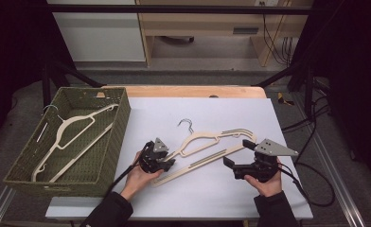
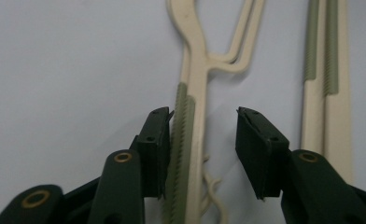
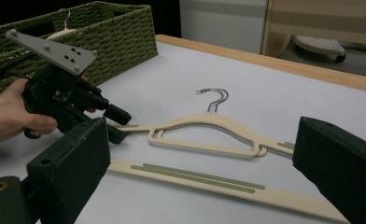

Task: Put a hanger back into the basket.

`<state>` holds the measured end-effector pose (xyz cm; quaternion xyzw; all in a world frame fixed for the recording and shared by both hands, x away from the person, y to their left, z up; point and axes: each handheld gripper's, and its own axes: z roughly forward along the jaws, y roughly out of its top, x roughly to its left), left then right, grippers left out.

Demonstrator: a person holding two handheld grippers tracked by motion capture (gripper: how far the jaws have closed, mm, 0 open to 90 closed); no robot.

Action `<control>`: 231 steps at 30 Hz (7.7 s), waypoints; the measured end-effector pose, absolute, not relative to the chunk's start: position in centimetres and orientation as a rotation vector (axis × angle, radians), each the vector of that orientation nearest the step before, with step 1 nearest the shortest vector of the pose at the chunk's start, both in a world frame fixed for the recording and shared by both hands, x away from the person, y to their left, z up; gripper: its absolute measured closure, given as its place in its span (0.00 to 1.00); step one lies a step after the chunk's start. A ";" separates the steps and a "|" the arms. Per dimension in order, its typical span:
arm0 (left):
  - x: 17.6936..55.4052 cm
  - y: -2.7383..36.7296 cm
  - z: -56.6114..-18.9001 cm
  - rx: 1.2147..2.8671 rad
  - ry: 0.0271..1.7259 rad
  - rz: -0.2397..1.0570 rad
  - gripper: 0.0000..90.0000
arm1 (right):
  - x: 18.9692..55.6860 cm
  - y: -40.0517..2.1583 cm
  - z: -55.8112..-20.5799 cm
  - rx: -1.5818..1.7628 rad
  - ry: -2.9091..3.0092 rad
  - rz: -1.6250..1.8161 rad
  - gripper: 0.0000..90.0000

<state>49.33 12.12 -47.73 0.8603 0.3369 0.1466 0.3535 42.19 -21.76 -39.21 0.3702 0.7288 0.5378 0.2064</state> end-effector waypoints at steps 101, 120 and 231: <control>43.1 11.7 -40.6 2.159 0.693 0.583 0.89 | 56.7 -9.2 -41.9 1.282 2.276 1.220 0.94; 42.6 12.0 -43.2 2.185 0.713 0.489 0.89 | 52.7 -10.8 -40.7 1.212 2.170 1.362 1.00; 49.7 37.5 -27.4 1.969 0.863 0.537 0.95 | 42.6 -22.8 -40.0 1.036 2.016 1.483 0.05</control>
